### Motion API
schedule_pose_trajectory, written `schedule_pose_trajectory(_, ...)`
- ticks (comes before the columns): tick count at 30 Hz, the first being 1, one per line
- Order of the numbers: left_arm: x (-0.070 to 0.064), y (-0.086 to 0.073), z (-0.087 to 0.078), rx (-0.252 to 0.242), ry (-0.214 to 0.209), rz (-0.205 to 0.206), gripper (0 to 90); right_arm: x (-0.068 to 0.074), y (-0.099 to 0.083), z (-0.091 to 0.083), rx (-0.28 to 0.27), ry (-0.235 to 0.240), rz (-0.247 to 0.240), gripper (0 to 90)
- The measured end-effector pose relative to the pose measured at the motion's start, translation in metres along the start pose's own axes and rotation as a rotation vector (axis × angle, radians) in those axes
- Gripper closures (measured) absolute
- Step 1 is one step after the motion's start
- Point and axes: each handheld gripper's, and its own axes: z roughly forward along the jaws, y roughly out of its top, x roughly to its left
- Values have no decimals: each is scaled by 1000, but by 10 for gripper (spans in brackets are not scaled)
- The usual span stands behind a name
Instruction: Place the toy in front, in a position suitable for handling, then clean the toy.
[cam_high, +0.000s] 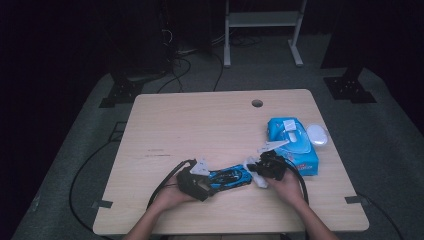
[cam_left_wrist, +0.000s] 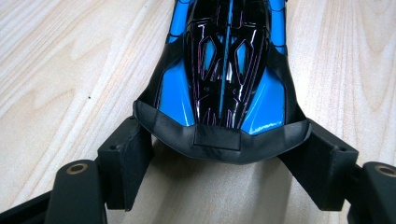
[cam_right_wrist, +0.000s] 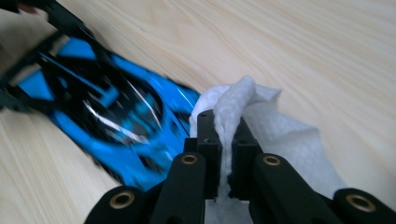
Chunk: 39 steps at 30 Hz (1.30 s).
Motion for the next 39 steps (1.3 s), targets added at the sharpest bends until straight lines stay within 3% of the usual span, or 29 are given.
schedule_pose_trajectory(2, 0, 0, 0, 1, 1, 0, 264, 5, -3, -4, -19, 24, 5, 854)
schedule_pose_trajectory(3, 0, 0, 0, -1, 1, -2, 264, 10, -2, -6, -30, 61, -1, 853)
schedule_pose_trajectory(5, 0, 0, 1, -5, 3, -5, 258, 25, 3, -6, -52, 111, -39, 853)
schedule_pose_trajectory(8, -1, 2, 2, 11, 11, -8, 208, 39, 5, 0, -17, 115, -100, 851)
schedule_pose_trajectory(11, 2, 2, 0, 3, -23, -21, 172, 35, 2, 2, -30, 139, -64, 851)
schedule_pose_trajectory(13, 8, 1, -5, -31, -60, -70, 175, 36, 0, 1, -35, 120, -77, 851)
schedule_pose_trajectory(17, 23, -4, -13, -128, -180, -226, 211, 38, -2, 1, -45, 110, -81, 851)
schedule_pose_trajectory(20, 25, -5, -14, -141, -196, -261, 248, 39, -3, 1, -54, 97, -88, 851)
schedule_pose_trajectory(28, 28, -7, -13, -145, -210, -278, 302, 40, -5, 1, -59, 95, -76, 853)
schedule_pose_trajectory(32, 25, -2, -11, -132, -160, -266, 261, 42, -6, 1, -67, 86, -71, 853)
schedule_pose_trajectory(39, 24, 1, -9, -117, -158, -246, 256, 43, -6, 0, -60, 86, -67, 852)
